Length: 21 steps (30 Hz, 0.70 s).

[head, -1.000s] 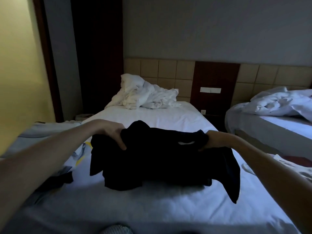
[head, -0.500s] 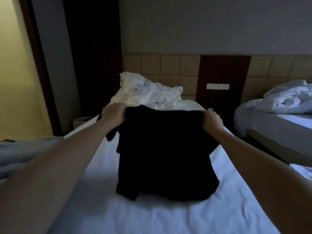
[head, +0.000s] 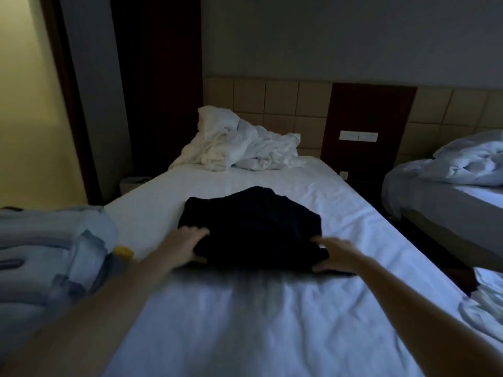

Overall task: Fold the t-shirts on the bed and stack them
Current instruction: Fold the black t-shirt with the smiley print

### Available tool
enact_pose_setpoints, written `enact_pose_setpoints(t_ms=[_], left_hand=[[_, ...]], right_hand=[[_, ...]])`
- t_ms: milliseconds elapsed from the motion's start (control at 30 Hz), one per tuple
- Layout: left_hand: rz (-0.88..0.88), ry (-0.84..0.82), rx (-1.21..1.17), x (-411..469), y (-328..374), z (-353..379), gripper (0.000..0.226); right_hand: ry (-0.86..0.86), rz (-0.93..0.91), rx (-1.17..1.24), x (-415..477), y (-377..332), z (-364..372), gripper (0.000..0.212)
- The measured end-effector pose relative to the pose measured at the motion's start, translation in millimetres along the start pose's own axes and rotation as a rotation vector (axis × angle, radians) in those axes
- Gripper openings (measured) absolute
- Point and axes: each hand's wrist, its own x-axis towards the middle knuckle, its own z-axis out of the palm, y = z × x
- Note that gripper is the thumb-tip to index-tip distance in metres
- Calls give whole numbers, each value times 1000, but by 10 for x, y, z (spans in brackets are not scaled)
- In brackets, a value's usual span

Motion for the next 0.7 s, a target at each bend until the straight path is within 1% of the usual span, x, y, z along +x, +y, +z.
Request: enact_pose_setpoints(t_ms=[33,67,100,167,233,300,367,400,433,500,533,567,600,633,700], left_hand=[[-6,-80,-19,-158,13,281,64],[-34,-101,-67,-300,16,544,63],[-77,-58,-150,-429,29,740,63],[-99,154,-310,-588,53,942,65],[-55,311,-314,-660,53,987,61],[2,394,-265,-736,55,991,53],[54,504,-212,-831,99,950,30],[87,548,-186,-872,118,942,25],[128,578,-155,-893,124,951,25],[162,553,-181,-971,155,885,12],[141,499,-246,-1034,177,835,17],[112,428,-303,-1093,208,796,29],[73,334,-333,-1157,229,734,33],[44,273,-317,-1208,250,683,33],[0,40,-264,-1312,262,600,44]], right_hand=[[-80,11,42,-111,40,279,80],[-92,35,82,-209,87,533,79],[-40,57,134,-295,116,736,75],[194,60,238,-400,111,957,59],[411,51,290,-464,57,997,44],[484,68,319,-512,23,995,36],[490,51,268,-569,2,970,28],[498,21,233,-597,-2,969,24],[514,-19,217,-632,-5,972,22],[518,-89,235,-742,-31,930,18],[503,-121,236,-813,-53,888,16],[473,-130,225,-887,-69,841,14],[445,-121,209,-954,-73,794,15],[394,-100,200,-1022,-79,749,20],[286,-3,192,-1146,-75,712,33]])
